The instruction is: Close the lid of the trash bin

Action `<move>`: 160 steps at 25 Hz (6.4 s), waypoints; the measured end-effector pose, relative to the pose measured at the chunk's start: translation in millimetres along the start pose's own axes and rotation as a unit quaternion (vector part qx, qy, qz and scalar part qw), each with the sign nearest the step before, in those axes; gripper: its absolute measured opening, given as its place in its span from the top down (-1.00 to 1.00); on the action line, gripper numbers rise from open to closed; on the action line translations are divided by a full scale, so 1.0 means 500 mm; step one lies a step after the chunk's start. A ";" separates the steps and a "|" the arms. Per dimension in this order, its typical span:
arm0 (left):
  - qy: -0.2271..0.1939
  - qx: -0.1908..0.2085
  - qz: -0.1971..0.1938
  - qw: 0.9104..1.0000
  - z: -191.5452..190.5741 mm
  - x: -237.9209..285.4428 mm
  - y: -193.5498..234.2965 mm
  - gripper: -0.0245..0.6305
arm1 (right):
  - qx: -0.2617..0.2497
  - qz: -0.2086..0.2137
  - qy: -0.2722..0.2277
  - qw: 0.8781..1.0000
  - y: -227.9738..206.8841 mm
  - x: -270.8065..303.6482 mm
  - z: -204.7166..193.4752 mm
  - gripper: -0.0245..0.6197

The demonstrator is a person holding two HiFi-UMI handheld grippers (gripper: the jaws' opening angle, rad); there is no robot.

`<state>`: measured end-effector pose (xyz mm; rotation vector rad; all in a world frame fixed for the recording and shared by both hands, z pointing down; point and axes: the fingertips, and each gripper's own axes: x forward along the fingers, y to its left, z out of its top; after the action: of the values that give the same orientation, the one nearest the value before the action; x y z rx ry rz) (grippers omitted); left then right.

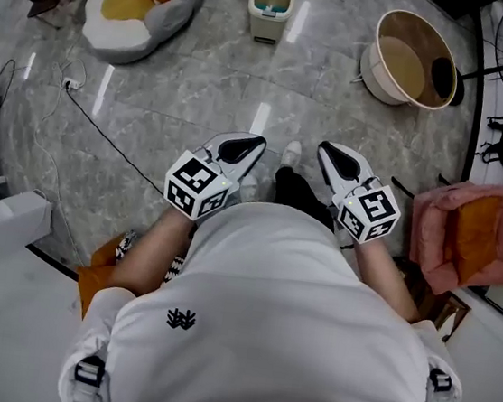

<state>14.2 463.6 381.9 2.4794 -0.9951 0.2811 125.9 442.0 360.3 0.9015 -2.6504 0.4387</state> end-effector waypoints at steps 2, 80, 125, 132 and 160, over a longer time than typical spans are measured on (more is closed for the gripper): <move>0.002 -0.007 0.009 1.000 0.010 0.025 0.041 0.71 | 0.004 0.005 0.002 1.000 -0.037 0.039 0.014 0.88; 0.340 -0.083 0.059 0.935 0.156 1.061 1.575 0.61 | 0.218 -0.182 0.097 0.954 -0.783 0.827 0.273 0.85; 0.469 -0.082 0.017 0.879 -0.265 1.035 1.488 0.61 | 0.272 -0.186 0.159 0.931 -0.780 0.869 0.140 0.85; 0.479 -0.078 0.018 0.874 -0.303 1.045 1.495 0.61 | 0.279 -0.188 0.170 0.926 -0.788 0.874 0.118 0.85; 0.390 -0.087 0.047 0.915 -0.121 0.937 1.404 0.63 | 0.215 -0.147 0.111 0.959 -0.730 0.819 0.180 0.85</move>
<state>-138.2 -237.9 830.2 1.8710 -0.7360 1.0607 29.2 -86.7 502.3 1.2646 -2.2033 0.9968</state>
